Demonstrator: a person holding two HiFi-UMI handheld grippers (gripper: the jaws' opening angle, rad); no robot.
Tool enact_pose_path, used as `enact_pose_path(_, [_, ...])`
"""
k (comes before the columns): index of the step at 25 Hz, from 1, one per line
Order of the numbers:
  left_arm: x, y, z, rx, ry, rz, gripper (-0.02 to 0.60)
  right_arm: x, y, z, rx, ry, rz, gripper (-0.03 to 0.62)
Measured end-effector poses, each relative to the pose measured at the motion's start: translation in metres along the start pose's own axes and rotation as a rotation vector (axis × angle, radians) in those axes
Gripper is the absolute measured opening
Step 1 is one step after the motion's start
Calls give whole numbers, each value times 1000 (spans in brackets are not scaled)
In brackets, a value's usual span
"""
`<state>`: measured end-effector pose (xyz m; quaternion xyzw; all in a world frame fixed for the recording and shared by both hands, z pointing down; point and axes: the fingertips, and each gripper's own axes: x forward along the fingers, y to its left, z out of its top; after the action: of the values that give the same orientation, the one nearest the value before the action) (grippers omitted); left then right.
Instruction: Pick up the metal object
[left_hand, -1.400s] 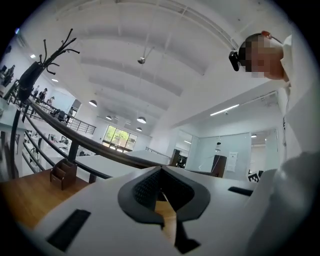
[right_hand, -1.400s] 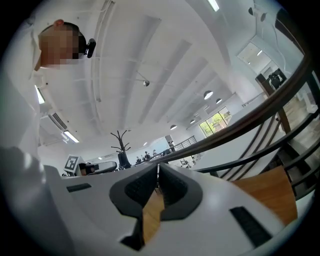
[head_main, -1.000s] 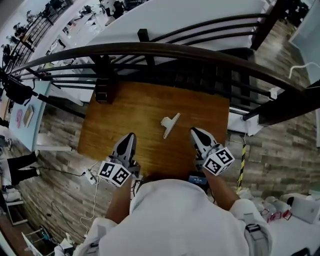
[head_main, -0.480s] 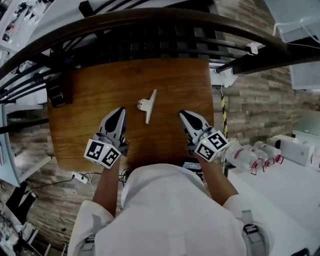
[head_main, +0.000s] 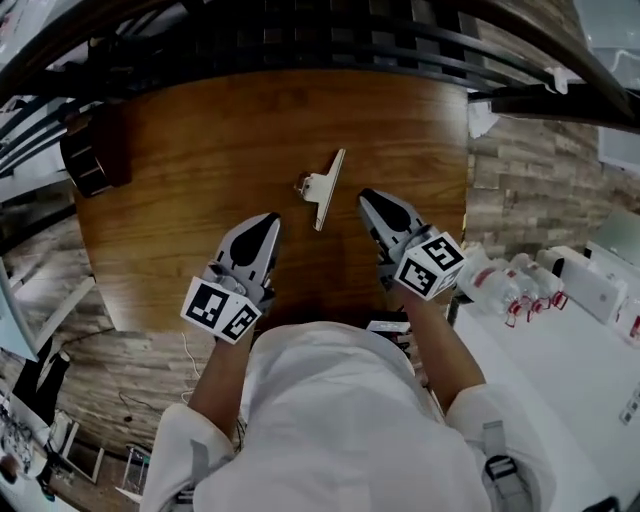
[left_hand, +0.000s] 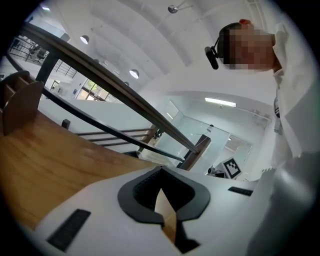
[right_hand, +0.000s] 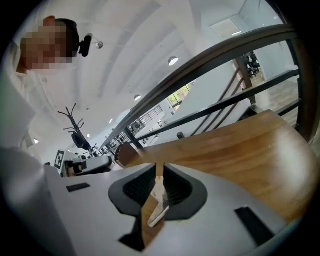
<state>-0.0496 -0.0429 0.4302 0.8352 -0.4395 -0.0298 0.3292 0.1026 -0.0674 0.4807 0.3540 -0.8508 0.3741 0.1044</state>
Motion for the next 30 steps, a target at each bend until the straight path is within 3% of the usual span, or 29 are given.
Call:
enact_pose_path(4, [-8,24,-2,-24,-4,27,14,36,-10,-9,-5,32,-29,75])
enact_pose_path(8, [-8,43,-2,-22,10,38,14,61,-14,-18,-49,64,-70,83])
enact_pose_path(13, [4,55,-2,-21,13,19,14,70,-29,-24,-87,82,-165,121])
enact_pose_path(18, [12,55,-10,-38,22,-5,14,75,-37,-34,-64,125,-199,129])
enact_pose_path(30, [14,60,-21,-70,28,-2,14,64,-24,-54,-2,191,-122,138])
